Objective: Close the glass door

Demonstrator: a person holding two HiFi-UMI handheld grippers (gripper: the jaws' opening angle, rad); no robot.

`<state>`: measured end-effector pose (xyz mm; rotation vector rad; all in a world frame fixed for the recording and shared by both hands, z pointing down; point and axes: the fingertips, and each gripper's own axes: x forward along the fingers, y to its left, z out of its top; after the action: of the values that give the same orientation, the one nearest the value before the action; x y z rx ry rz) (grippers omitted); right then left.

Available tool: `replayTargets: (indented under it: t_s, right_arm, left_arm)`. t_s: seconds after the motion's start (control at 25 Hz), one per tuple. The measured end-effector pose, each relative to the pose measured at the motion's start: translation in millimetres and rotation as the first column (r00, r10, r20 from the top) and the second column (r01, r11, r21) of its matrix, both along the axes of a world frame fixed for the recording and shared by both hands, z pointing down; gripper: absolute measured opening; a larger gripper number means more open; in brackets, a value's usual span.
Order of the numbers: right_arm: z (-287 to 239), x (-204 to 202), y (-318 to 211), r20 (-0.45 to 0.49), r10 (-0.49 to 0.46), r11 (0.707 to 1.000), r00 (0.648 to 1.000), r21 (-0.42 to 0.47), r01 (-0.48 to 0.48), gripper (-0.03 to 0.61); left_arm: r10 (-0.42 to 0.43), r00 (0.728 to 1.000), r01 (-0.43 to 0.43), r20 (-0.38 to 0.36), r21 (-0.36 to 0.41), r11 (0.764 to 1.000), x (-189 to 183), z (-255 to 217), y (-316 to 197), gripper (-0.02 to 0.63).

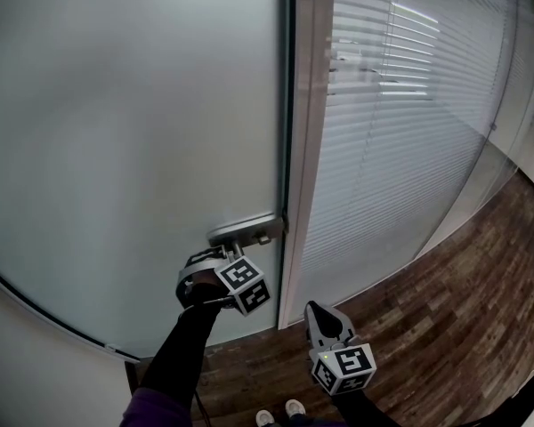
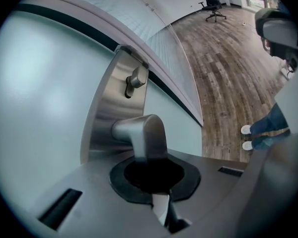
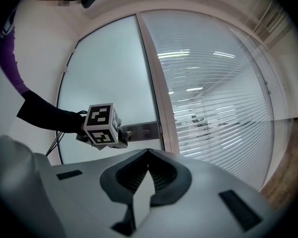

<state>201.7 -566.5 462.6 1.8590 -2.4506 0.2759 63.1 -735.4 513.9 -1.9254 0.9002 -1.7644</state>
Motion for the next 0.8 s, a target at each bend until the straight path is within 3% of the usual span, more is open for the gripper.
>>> replayTargets:
  t_s: [0.32, 0.48, 0.8]
  right_arm:
    - [-4.3, 1.4, 4.0, 0.012, -0.006, 1.0, 1.0, 0.018, 0.006, -0.009]
    - [-4.8, -2.0, 7.0, 0.005, -0.015, 1.0, 1.0, 0.016, 0.015, -0.009]
    - [-3.4, -6.8, 5.5, -0.001, -0.031, 0.999, 1.0, 0.006, 0.031, -0.009]
  left_arm:
    - [0.016, 0.995, -0.017, 0.099, 0.004, 1.0, -5.0, -1.9, 1.9, 0.0]
    - [0.072, 0.982, -0.09, 0.176, 0.096, 0.991, -8.0, -10.3, 5.8, 0.0]
    - [0.084, 0.981, -0.105, 0.174, 0.114, 0.988, -7.1, -10.6, 5.8, 0.0]
